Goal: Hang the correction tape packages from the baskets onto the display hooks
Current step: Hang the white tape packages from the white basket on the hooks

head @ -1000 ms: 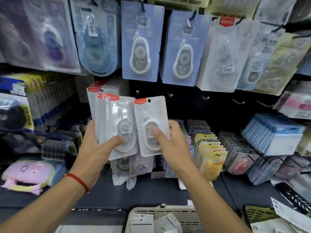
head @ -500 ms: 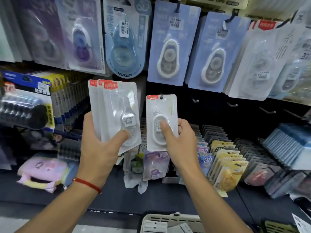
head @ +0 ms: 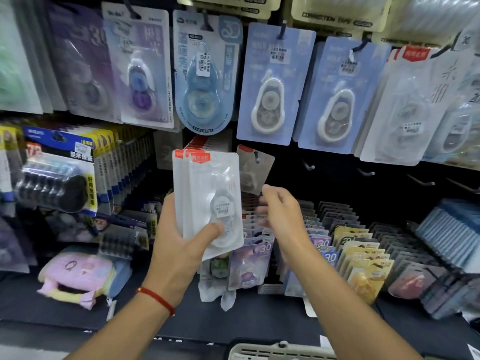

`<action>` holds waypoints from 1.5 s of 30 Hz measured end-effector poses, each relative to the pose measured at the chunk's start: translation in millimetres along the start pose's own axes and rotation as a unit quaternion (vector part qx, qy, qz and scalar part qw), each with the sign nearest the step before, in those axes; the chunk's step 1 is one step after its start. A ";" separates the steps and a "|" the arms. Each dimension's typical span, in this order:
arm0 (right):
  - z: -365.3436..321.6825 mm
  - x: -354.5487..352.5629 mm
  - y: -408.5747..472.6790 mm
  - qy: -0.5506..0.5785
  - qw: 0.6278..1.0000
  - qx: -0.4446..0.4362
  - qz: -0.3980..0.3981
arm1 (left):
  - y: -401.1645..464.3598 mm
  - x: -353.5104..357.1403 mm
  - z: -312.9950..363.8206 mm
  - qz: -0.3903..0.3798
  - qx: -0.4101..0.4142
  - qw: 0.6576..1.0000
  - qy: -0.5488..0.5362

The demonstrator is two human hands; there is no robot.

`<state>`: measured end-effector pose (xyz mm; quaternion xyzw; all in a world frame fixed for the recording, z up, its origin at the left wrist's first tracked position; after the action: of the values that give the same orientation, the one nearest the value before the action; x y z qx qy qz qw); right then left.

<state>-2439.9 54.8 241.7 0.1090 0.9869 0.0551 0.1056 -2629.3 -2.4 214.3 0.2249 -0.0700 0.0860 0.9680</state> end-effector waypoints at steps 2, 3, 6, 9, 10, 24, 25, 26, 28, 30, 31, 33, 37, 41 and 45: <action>-9.4 -0.8 -20.7 0.105 0.989 -0.009 -0.103 | -1.1 2.7 -0.6 -0.024 -0.014 0.999 -0.019; -11.4 -1.2 -29.6 0.087 0.986 -0.036 -0.138 | -2.0 4.8 -1.0 -0.035 -0.022 0.999 -0.030; -12.5 -2.4 -48.3 0.037 0.983 -0.093 -0.153 | -4.3 11.2 -1.7 -0.061 -0.047 0.995 -0.060; -11.3 -6.7 -49.4 0.050 0.985 -0.084 -0.145 | -3.8 14.1 -2.0 -0.073 -0.070 0.991 -0.087; -11.1 -9.1 -49.2 0.055 0.985 -0.083 -0.143 | -3.5 14.1 -1.7 -0.076 -0.075 0.990 -0.097; -5.0 -21.0 -37.4 0.031 0.996 -0.081 -0.022 | 4.0 -3.4 11.5 0.108 -0.009 0.994 -0.002; -5.6 -20.1 -35.6 0.032 0.996 -0.083 -0.024 | 3.7 -3.2 11.2 0.109 -0.009 0.994 -0.002; -6.2 -19.0 -34.5 0.035 0.996 -0.084 -0.024 | 3.1 -2.7 11.1 0.109 -0.010 0.994 -0.002; -6.6 -17.0 -33.4 0.043 0.995 -0.083 -0.022 | 2.7 -2.0 11.9 0.112 -0.008 0.994 -0.003; -4.0 -15.8 -33.3 0.050 0.995 -0.086 -0.019 | 2.6 -1.9 13.3 0.117 -0.005 0.993 -0.002; -0.2 -15.5 -34.0 0.051 0.995 -0.088 -0.017 | 2.5 -1.7 13.6 0.117 -0.004 0.993 0.000; 11.7 -14.1 -36.2 0.045 0.995 -0.091 -0.008 | 1.9 -1.1 13.8 0.114 -0.004 0.993 0.002; 31.7 -5.6 -17.7 0.002 0.994 -0.101 0.037 | 0.6 4.2 13.9 0.102 -0.005 0.995 0.001; 31.0 13.0 34.6 -0.029 0.996 -0.032 0.073 | -1.0 14.4 14.1 0.102 -0.008 0.995 -0.006; 32.4 26.1 69.2 0.019 0.994 0.088 0.057 | -2.4 19.9 14.8 0.102 -0.008 0.995 -0.009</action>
<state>-2443.5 130.7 214.2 0.1725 0.9819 -0.0242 0.0740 -2610.8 -8.4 229.9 0.2098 -0.1016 0.1815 0.9554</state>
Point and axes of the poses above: each hand's wrist, its own y-axis towards the middle knuckle, its own x-axis out of the palm, z = x × y, the point moved 1 cm from there along y, towards the middle knuckle, and after that the axes turned 1 degree about -x, right-handed, at the moved point
